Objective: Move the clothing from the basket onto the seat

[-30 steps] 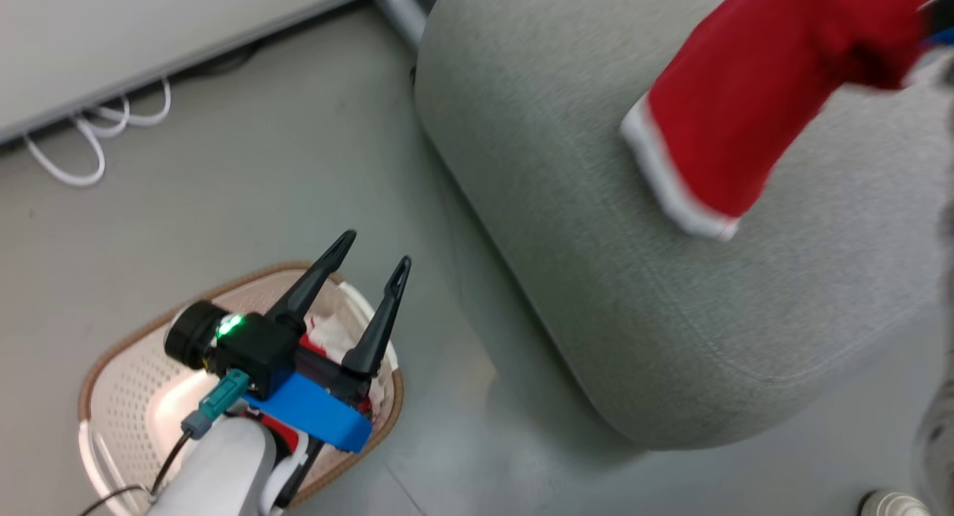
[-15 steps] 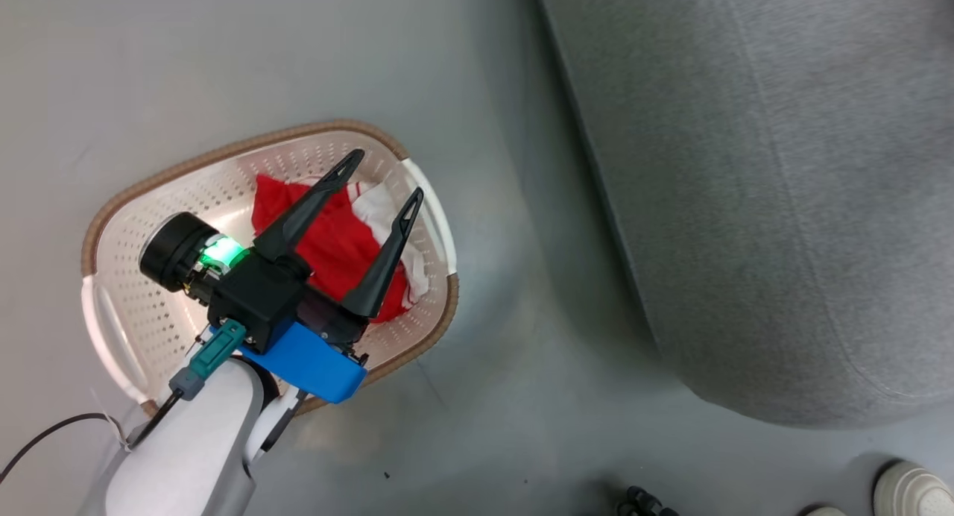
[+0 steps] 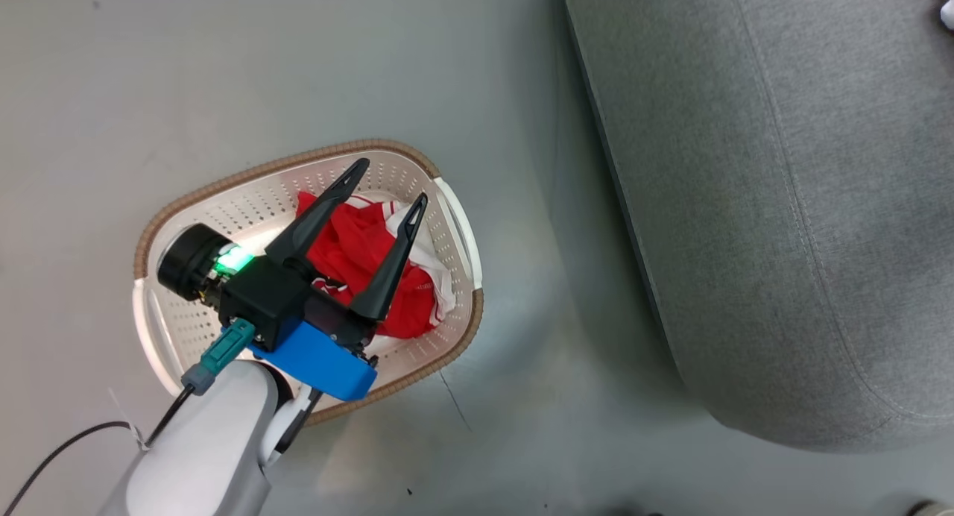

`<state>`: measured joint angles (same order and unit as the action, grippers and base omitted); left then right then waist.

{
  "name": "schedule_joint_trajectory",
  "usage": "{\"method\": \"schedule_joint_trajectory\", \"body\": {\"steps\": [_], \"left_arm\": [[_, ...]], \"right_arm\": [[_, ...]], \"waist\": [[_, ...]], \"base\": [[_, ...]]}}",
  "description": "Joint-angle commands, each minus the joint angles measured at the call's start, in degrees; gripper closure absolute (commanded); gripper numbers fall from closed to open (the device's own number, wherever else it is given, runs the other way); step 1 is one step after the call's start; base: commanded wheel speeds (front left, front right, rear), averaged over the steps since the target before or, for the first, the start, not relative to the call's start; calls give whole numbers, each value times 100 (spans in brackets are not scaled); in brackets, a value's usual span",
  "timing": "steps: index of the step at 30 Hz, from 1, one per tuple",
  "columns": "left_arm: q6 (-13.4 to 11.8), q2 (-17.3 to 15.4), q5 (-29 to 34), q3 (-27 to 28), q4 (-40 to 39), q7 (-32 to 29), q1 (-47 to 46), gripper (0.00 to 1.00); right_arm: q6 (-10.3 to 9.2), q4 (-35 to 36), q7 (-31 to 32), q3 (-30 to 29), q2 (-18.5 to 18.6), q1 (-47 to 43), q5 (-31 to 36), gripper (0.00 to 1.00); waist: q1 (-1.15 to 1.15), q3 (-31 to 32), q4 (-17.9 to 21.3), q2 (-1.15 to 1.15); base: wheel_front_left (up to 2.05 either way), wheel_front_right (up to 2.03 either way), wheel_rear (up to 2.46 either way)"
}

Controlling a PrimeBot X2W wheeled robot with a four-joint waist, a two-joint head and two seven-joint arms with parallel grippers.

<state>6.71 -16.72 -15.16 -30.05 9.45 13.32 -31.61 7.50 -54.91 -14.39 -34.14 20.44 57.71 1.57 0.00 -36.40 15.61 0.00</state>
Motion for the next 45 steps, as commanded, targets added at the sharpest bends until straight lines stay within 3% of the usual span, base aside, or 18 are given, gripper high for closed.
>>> {"method": "schedule_joint_trajectory", "body": {"steps": [1,7,13,17,22,27,33,38,45], "left_arm": [[-2,60,-68,-7,136,66,112,0],[8,318,-234,-9,517,167,350,0],[-13,673,-427,357,681,190,923,0],[-6,847,-418,695,710,190,1331,0],[4,984,-346,1124,747,190,1793,0],[5,1057,-258,1567,690,190,2140,0],[28,1115,-140,1974,699,190,2435,0],[37,1150,-56,2200,694,190,2650,0],[48,1190,-3,2533,678,190,2763,0]], "right_arm": [[-2,-44,-32,76,69,-125,41,0],[-2,5,-20,536,135,-552,-10,0],[-2,436,-22,988,-154,-1375,-159,0],[-2,1027,4,1186,-380,-2122,-7,0],[-2,2304,142,1215,-868,-3219,222,0],[-2,3894,470,1486,-1351,-4308,269,0],[-2,5300,938,1805,-1602,-5366,226,0],[-2,5911,1170,2071,-1727,-5932,120,0],[-2,5961,1259,2410,-1756,-6204,-296,0]], "waist": [[0,303,-80,0],[0,987,-268,0],[0,1908,-457,0],[0,2404,-638,0],[0,2885,-917,0],[0,3142,-1184,0],[0,3355,-1518,0],[0,3501,-1714,0],[0,3503,-1852,0]], "base": [[0,0,0],[0,0,0],[0,0,0],[0,0,0],[0,0,0],[0,0,0],[0,0,0],[0,0,0],[0,0,0]]}}
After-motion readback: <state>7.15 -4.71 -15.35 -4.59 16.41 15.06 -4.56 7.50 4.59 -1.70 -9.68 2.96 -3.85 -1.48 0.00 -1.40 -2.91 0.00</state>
